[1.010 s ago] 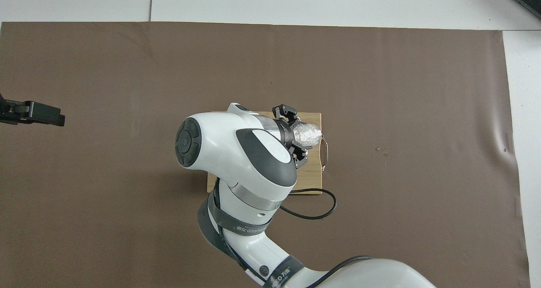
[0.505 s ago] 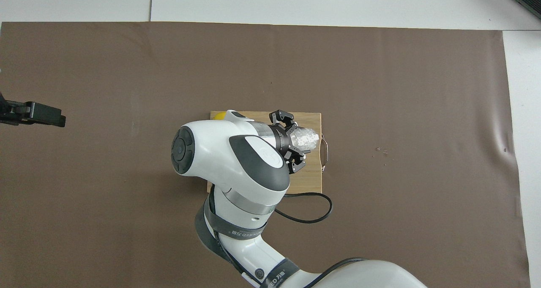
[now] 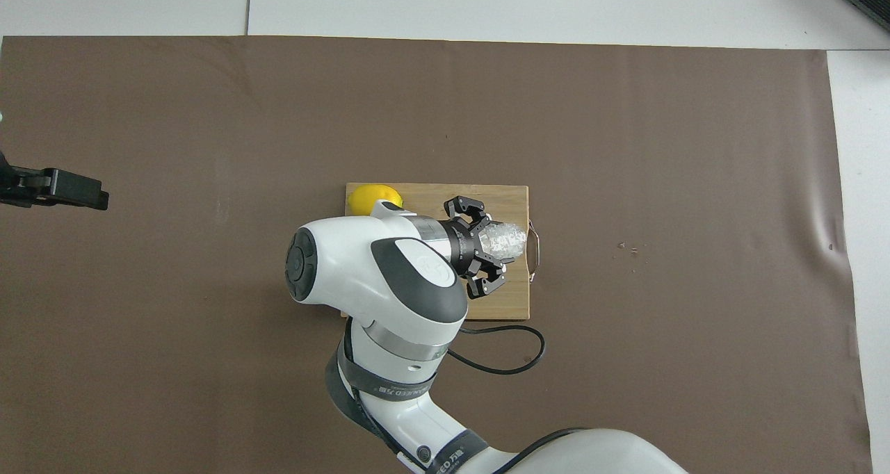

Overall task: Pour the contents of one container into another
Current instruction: 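Tilt the white cup with the right gripper over the metal cup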

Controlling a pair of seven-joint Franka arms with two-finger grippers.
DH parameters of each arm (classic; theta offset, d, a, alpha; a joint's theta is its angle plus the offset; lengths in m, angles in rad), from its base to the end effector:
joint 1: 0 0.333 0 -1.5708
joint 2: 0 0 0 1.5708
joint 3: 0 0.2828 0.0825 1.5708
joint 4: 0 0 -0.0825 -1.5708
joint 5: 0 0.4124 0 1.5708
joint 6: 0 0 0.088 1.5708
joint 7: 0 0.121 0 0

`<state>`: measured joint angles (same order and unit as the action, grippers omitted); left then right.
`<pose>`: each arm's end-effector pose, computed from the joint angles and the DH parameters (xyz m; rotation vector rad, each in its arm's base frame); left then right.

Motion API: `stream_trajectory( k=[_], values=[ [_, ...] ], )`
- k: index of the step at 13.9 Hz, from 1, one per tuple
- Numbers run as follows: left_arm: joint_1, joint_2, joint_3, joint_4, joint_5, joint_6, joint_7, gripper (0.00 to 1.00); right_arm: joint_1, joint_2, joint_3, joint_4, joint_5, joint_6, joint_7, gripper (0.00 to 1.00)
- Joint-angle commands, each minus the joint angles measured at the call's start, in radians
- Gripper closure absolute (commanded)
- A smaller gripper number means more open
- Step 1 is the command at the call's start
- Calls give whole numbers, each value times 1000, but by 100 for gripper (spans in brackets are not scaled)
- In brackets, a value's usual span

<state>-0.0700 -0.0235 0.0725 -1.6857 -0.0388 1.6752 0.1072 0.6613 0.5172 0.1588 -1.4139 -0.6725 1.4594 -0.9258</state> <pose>0.5836 -0.0025 0.5424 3.0980 -0.1564 0.0235 0.5189 0.4158 0.3457 1.5261 1.9829 -0.6291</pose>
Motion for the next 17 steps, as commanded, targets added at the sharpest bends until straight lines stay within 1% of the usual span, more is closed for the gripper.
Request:
stream_trajectory(
  k=[1, 10, 13, 15, 17],
  values=[
    [7, -15, -2, -29, 2, 14, 14, 0, 23, -23, 5, -37, -51, -10, 53, 91],
    [7, -10, -2, -35, 2, 15, 13, 0, 43, -29, 5, -56, -97, -16, 182, 91],
    [6, -9, -2, -35, 2, 17, 12, 0, 46, -46, 5, -95, -108, -11, 194, 91],
    [7, -9, -2, -35, 2, 21, 12, 0, 47, -63, 7, -131, -131, -7, 235, 91],
    [7, -9, -2, -35, 2, 21, 12, 0, 70, -71, 7, -151, -150, -2, 271, 91]
  ],
)
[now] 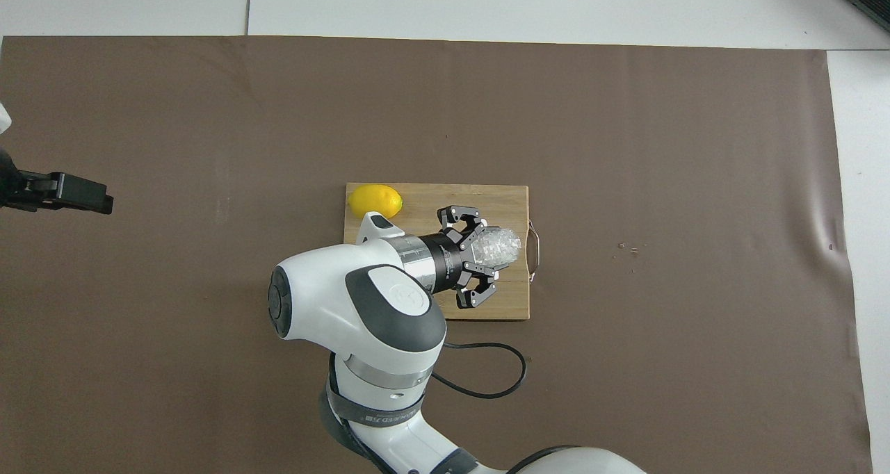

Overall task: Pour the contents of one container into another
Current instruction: 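Tilt the white cup with the right gripper over the metal cup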

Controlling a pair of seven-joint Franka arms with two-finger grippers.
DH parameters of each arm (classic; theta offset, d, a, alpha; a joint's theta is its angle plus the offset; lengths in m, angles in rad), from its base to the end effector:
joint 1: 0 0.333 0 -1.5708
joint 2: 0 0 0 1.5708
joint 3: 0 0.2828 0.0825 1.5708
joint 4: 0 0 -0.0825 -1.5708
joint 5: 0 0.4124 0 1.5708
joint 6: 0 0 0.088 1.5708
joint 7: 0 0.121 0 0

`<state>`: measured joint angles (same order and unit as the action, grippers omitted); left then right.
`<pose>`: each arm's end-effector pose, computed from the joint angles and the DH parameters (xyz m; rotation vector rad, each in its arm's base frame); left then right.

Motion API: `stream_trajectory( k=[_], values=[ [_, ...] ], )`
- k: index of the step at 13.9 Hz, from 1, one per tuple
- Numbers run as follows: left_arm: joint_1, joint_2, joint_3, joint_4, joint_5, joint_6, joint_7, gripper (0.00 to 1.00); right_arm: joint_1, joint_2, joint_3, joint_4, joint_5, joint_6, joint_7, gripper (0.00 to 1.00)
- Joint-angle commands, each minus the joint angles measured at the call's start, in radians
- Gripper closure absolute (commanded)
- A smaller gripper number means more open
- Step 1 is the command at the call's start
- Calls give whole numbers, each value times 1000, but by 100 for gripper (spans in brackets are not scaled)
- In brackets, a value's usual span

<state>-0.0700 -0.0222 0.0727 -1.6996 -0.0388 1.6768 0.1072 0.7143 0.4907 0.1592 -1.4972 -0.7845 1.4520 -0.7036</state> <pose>0.5830 -0.0024 0.5347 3.0975 -0.1556 0.0024 0.4937 0.4265 0.3343 1.5414 1.7574 -0.5494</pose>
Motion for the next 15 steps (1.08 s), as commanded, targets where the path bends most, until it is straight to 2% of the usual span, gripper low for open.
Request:
stream_trajectory(
  k=[1, 15],
  values=[
    [7, -9, -2, -23, 2, 20, 12, 0, 20, -47, 6, -69, -39, 2, 50, 91],
    [6, 5, -2, -32, 2, 31, 12, 0, 20, -80, 6, -156, -150, 65, 185, 91]
  ],
)
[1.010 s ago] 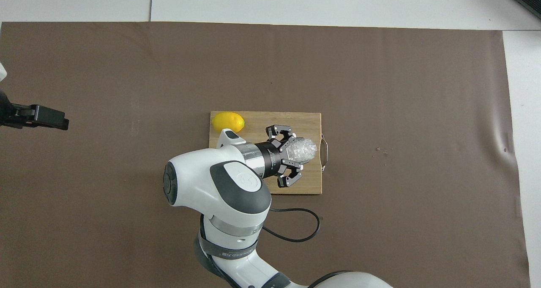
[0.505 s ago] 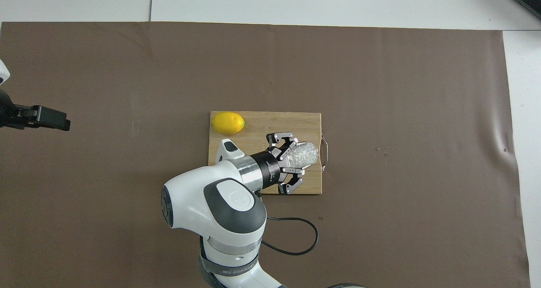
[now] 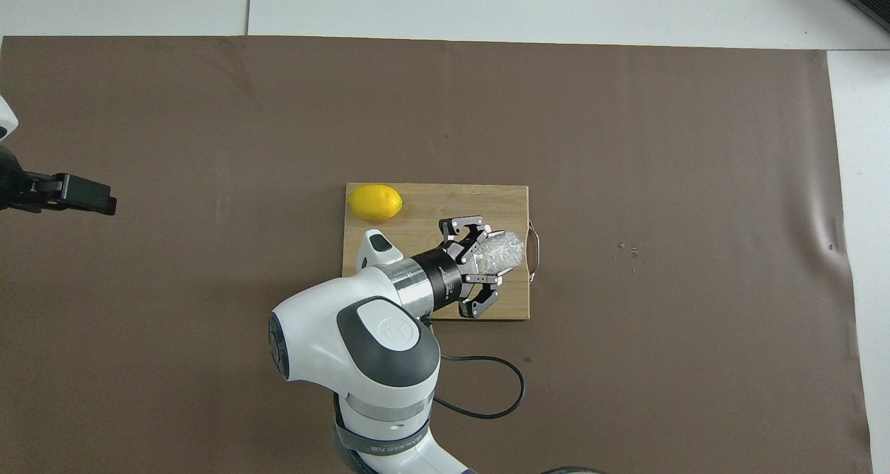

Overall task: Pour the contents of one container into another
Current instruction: 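Tilt the white cup with the right gripper over the metal cup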

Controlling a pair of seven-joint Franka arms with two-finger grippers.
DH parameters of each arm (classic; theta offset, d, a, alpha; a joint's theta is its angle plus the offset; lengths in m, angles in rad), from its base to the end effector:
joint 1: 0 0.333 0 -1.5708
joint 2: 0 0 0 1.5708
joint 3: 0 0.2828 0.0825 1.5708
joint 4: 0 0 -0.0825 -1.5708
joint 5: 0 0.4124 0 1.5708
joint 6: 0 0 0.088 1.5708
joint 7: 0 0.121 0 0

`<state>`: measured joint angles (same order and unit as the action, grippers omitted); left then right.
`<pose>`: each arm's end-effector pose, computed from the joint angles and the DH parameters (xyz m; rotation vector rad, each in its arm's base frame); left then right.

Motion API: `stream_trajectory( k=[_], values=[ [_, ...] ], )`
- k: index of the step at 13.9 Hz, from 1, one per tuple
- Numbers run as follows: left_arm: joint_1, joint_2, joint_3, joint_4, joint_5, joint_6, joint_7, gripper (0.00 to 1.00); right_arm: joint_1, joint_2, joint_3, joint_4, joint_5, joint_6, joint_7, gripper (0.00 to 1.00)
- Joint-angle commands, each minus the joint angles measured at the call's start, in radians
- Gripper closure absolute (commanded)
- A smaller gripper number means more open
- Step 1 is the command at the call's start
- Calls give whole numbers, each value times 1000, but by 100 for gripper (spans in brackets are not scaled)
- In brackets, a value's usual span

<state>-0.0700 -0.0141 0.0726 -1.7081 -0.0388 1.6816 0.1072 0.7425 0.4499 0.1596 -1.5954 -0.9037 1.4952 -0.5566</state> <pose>0.5844 -0.0026 0.5261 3.0975 -0.1551 -0.0159 0.4793 0.4295 0.3270 1.4941 1.6258 -0.4250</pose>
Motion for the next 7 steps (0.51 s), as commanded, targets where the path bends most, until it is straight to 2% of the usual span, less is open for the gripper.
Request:
stream_trajectory(
  k=[1, 7],
  values=[
    [6, -3, -2, -24, 2, 29, 12, 0, -8, -46, 6, -73, -50, 28, 44, 91],
    [6, -3, -2, -24, 2, 29, 11, 0, 8, -65, 6, -121, -90, 60, 96, 91]
  ],
)
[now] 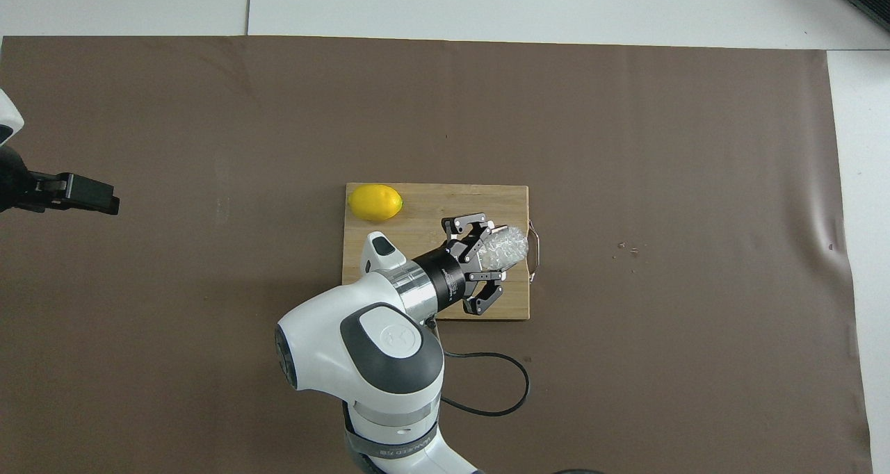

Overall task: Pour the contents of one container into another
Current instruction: 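Tilt the white cup with the right gripper over the metal cup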

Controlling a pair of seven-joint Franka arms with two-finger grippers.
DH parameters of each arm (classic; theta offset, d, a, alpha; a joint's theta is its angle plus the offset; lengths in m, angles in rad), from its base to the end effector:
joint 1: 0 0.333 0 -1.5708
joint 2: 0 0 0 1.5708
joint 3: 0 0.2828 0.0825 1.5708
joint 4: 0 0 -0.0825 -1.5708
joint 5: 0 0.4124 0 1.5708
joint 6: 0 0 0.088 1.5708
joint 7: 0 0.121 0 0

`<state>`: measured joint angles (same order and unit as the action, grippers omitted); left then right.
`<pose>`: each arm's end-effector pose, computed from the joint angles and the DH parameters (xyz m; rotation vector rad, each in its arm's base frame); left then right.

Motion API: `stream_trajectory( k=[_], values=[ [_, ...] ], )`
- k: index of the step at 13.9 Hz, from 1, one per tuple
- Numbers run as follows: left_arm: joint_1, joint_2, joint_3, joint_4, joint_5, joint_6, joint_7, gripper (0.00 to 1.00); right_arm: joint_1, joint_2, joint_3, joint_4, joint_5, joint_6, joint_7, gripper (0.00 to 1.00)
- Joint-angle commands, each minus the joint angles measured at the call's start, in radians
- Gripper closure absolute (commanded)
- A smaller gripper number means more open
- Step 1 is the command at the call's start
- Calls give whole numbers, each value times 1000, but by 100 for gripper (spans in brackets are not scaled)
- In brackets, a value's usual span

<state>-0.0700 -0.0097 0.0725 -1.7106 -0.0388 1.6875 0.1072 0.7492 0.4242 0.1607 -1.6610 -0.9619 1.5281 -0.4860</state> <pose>0.5858 -0.0027 0.5228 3.0978 -0.1549 -0.0175 0.4718 0.4270 0.3192 1.4642 1.5776 -0.3622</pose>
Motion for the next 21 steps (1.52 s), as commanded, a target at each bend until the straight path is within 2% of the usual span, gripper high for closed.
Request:
stream_trajectory(
  k=[1, 15, 21],
  values=[
    [6, -7, -3, -21, 2, 23, 11, 0, 1, -39, 7, -56, -34, 30, 33, 91],
    [1, -23, -2, -21, 4, 37, 14, 0, 6, -47, 5, -72, -83, 55, 87, 91],
    [-11, -27, -14, -24, 59, 32, 14, 0, 6, -47, 7, -75, -132, 78, 87, 91]
  ],
)
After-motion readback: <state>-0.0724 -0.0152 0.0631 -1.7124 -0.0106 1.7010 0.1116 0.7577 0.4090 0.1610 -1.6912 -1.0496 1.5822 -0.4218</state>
